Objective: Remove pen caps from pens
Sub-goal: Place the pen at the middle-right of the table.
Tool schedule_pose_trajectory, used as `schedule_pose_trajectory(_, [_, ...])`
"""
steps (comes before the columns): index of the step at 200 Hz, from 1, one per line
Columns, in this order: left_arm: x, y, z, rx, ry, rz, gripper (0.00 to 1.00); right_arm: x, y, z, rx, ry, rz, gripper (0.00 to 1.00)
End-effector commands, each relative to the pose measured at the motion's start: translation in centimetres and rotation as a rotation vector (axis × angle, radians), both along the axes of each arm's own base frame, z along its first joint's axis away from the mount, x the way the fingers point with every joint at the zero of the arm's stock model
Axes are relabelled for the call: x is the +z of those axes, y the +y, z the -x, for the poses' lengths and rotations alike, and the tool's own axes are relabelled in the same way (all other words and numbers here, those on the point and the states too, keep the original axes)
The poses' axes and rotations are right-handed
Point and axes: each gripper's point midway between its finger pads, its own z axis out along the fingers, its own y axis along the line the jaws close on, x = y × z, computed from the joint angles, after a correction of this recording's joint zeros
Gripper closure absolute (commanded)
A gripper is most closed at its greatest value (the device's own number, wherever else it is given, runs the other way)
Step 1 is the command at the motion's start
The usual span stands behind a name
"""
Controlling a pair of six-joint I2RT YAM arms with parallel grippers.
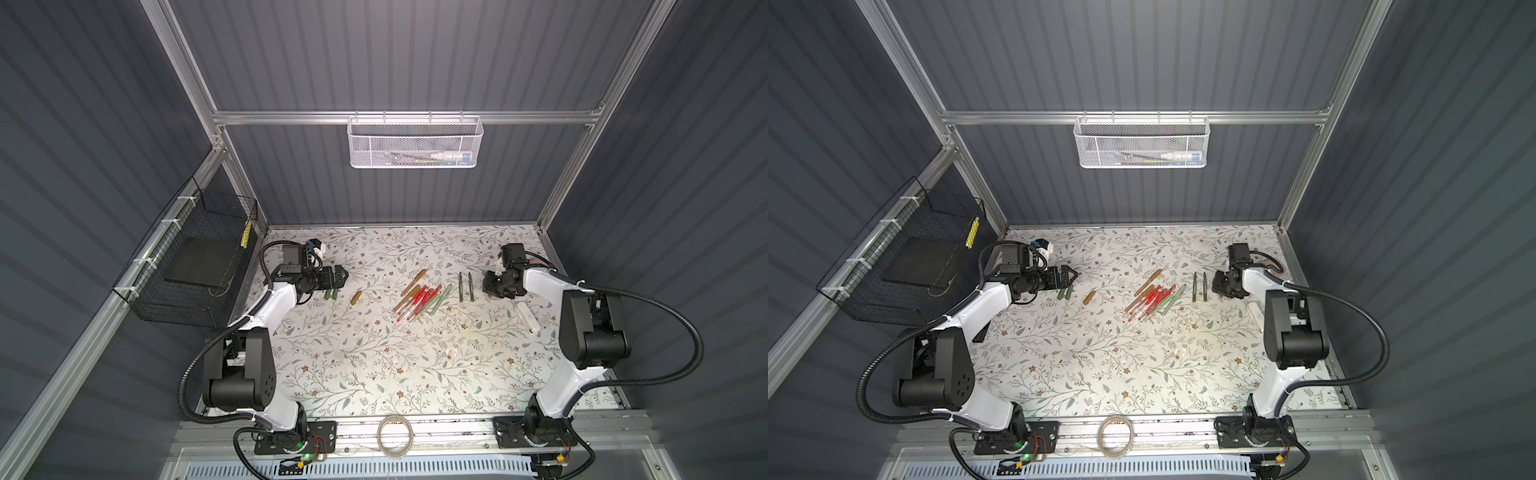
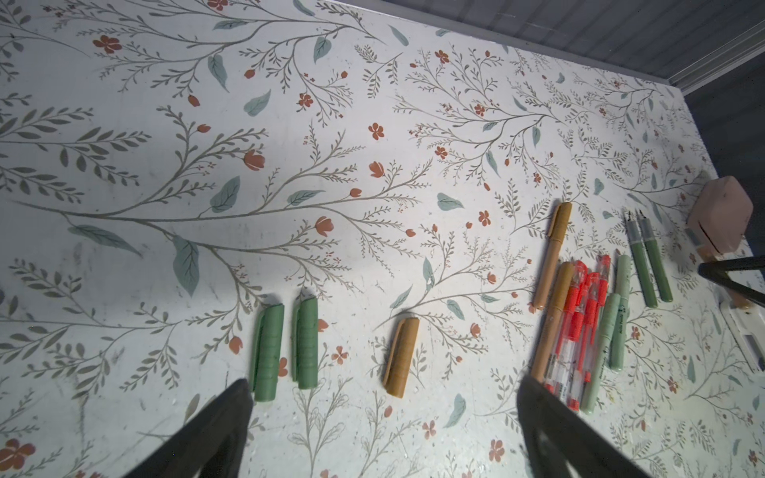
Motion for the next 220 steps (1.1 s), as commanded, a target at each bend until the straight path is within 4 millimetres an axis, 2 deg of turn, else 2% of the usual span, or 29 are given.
schedule_pose_trajectory(1, [0.9, 0.0, 0.4, -0.015, -0.018, 0.026, 0.00, 0.5, -0.5, -0.3, 0.007, 0.025, 0.023, 1.00])
schedule_pose_trajectory(21, [1.1, 0.3, 0.3, -0.003, -0.017, 0.030, 0.00, 0.0, -1.1, -0.4, 0.000, 0.054, 0.056, 1.00])
schedule_pose_trajectory(108, [1.0, 0.6, 0.2, 0.010, -0.012, 0.046, 0.00, -1.7, -1.1, -1.3, 0.019, 0.141, 0.056, 0.96])
schedule_pose_trajectory(163, [1.1, 0.9, 0.1, 0.022, -0.013, 0.047, 0.00, -2.4, -1.2, -1.1, 0.022, 0.185, 0.065, 0.84])
schedule_pose_trajectory(220, [1.1, 1.0, 0.1, 0.027, -0.015, 0.048, 0.00, -2.5, -1.5, -1.0, 0.028, 0.196, 0.087, 0.78])
